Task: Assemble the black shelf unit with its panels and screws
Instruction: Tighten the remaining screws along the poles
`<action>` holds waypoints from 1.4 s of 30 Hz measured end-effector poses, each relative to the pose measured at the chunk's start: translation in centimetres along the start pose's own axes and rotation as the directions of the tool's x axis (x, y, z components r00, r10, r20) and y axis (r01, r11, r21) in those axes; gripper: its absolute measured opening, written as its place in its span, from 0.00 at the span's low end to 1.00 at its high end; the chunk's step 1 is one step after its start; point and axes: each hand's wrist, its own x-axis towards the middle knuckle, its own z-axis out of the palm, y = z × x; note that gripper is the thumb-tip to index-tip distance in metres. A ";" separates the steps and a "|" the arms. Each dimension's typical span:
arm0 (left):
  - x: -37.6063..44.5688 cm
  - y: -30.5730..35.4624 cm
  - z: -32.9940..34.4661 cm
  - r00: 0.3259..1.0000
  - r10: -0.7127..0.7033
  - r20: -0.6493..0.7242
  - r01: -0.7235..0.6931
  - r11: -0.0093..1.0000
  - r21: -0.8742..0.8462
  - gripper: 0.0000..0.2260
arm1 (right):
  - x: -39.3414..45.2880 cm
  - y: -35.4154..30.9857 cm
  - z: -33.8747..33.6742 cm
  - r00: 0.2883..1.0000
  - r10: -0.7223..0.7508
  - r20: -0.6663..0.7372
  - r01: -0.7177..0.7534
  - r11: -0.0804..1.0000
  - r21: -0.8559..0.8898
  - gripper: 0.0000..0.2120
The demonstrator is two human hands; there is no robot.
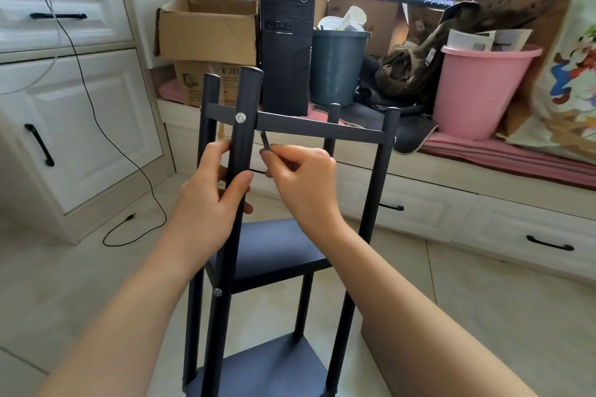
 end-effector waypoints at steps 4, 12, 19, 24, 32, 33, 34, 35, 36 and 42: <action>0.0 0.1 0.0 1.000 -0.003 -0.006 0.003 1.000 -0.001 0.13 | 0.2 0.1 0.2 1.000 -0.001 -0.005 0.001 1.000 0.014 0.07; -0.2 0.3 -0.1 1.000 -0.008 0.017 0.008 1.000 -0.013 0.14 | -0.4 1.5 1.9 0.978 -0.112 -0.177 0.103 0.993 -0.057 0.05; 0.0 0.2 0.0 1.000 -0.008 0.013 0.008 1.000 -0.030 0.15 | -0.4 2.2 4.2 0.964 -0.099 -0.249 0.109 0.994 0.027 0.07; 0.1 -0.2 -0.1 0.999 -0.013 0.037 0.015 0.999 -0.052 0.15 | 0.3 3.0 5.0 0.950 -0.131 -0.284 0.150 0.987 0.048 0.07; 0.3 -0.6 -0.3 0.999 -0.012 0.038 0.014 0.998 -0.063 0.15 | 1.1 4.0 6.3 0.889 -0.257 -0.380 0.269 0.963 -0.022 0.07; 0.4 -0.7 -0.3 0.999 -0.006 0.038 0.008 0.998 -0.058 0.15 | 1.2 4.0 6.5 0.886 -0.257 -0.385 0.271 0.962 -0.018 0.07; 0.4 -0.7 -0.4 0.999 -0.001 0.039 0.003 0.999 -0.052 0.15 | 1.3 4.0 6.6 0.887 -0.253 -0.387 0.271 0.963 -0.009 0.06; 0.4 -0.8 -0.4 0.999 0.002 0.038 0.000 0.999 -0.049 0.16 | 1.4 4.0 6.6 0.891 -0.245 -0.383 0.267 0.964 0.004 0.06; 0.4 -0.8 -0.4 0.999 0.002 0.034 -0.001 0.999 -0.046 0.16 | 1.3 4.0 6.7 0.898 -0.231 -0.375 0.257 0.966 0.019 0.06; 0.5 -0.7 -0.2 1.000 -0.007 0.017 0.007 0.999 -0.046 0.16 | 0.7 3.7 6.1 0.924 -0.183 -0.337 0.220 0.973 0.075 0.06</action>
